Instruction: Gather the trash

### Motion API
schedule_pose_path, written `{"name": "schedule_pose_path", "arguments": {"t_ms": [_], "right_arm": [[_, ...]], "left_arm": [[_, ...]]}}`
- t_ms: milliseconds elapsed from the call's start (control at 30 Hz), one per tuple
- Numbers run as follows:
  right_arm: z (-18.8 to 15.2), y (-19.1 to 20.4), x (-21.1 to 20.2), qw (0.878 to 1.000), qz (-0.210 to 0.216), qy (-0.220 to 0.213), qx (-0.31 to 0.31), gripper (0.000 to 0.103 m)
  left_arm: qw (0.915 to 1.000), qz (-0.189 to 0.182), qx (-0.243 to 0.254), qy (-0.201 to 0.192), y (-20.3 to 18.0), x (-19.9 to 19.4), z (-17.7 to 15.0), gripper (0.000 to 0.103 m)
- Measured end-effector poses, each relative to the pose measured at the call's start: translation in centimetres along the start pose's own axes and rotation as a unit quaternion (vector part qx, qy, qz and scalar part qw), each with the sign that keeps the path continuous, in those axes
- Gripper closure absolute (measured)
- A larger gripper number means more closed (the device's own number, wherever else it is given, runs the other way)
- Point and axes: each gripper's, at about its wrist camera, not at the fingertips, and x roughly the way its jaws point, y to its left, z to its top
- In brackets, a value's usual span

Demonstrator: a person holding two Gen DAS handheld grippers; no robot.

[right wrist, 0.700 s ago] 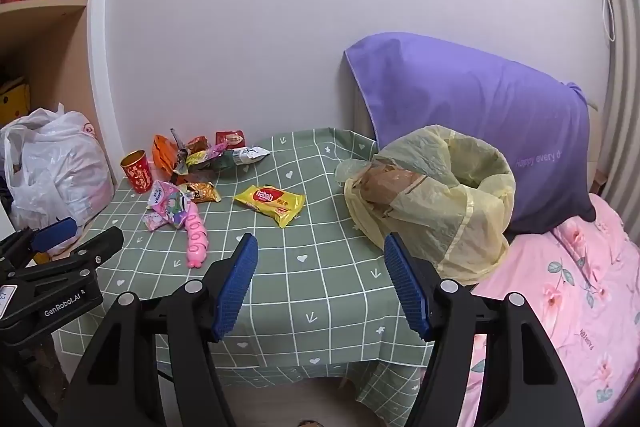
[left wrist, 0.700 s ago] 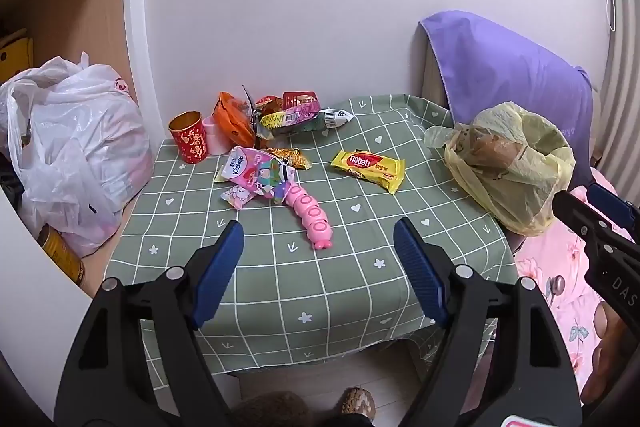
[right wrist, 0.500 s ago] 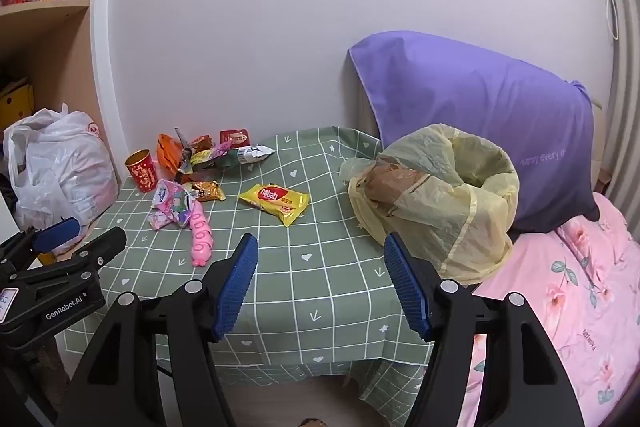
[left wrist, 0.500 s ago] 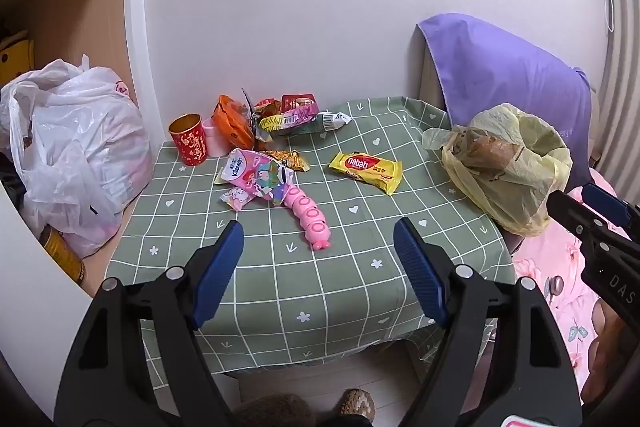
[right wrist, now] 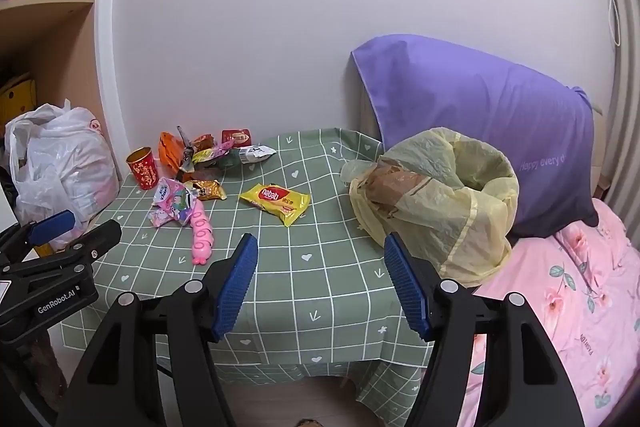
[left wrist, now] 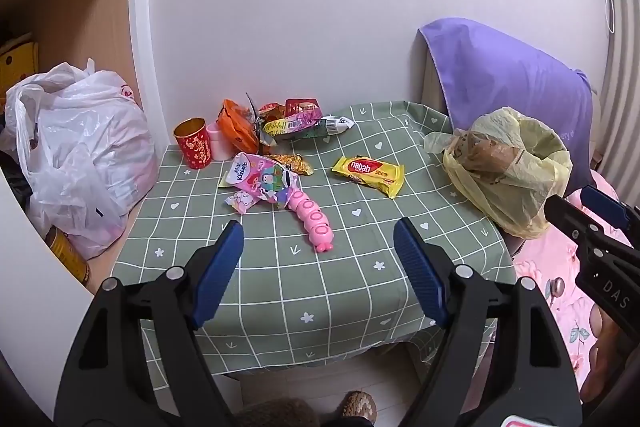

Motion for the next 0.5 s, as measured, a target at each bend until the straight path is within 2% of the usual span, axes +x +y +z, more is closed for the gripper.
{"name": "schedule_pose_path", "arguments": {"t_ms": [500], "right_arm": [[0.08,-0.17,0.08,1.0,-0.002,0.002,0.003,0.041]], "left_arm": [[1.0,0.002,-0.002,0.0,0.07,0.01,0.1,0.029]]}}
